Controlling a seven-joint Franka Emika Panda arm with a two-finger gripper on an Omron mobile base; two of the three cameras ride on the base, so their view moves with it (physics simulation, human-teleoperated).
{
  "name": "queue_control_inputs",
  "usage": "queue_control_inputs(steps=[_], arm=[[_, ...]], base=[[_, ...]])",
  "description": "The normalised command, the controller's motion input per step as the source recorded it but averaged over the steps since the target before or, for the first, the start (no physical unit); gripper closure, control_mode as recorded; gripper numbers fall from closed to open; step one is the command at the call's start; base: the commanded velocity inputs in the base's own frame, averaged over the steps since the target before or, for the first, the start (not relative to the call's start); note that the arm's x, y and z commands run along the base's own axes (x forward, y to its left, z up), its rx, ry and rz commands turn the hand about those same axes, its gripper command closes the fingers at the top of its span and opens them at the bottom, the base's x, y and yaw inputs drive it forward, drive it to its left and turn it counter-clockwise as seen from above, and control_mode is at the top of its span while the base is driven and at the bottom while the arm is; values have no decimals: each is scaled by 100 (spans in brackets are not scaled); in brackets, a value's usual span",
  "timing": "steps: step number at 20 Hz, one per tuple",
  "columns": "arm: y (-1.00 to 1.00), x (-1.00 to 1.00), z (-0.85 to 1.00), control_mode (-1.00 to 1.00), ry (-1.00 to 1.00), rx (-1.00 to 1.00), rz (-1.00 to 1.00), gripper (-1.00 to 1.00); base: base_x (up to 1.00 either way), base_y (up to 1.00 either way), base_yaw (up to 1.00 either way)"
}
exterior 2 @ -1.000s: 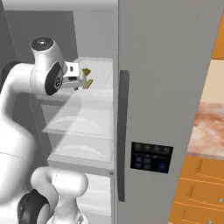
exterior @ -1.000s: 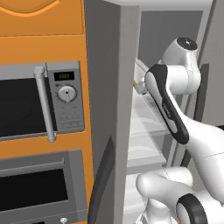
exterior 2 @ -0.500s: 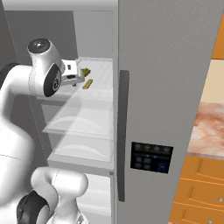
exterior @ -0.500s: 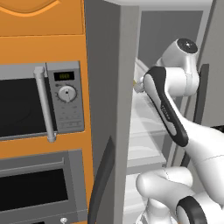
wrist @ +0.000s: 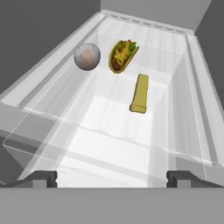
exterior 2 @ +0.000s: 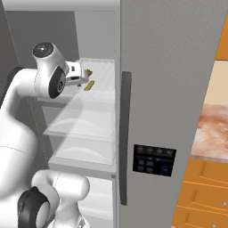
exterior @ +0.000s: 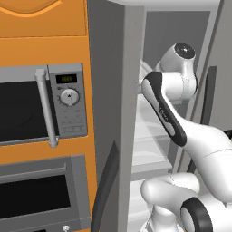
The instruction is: Pick the egg and butter from the fridge and place them by the bowl for mixing.
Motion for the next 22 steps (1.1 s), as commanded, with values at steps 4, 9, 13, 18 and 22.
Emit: queue_control_inputs(steps=[4, 9, 13, 18, 22], arm=[[-2, 31, -9, -100, 0, 0, 0, -100], [-1, 27, -6, -100, 0, 0, 0, -100], [-9, 39, -18, -100, 0, 0, 0, -100], [-5, 51, -32, -100, 1, 0, 0, -100], [-2, 65, -37, -100, 0, 0, 0, -100]], base=[[0, 0, 0], [0, 0, 0], [0, 0, 0], [0, 0, 0], [0, 0, 0]])
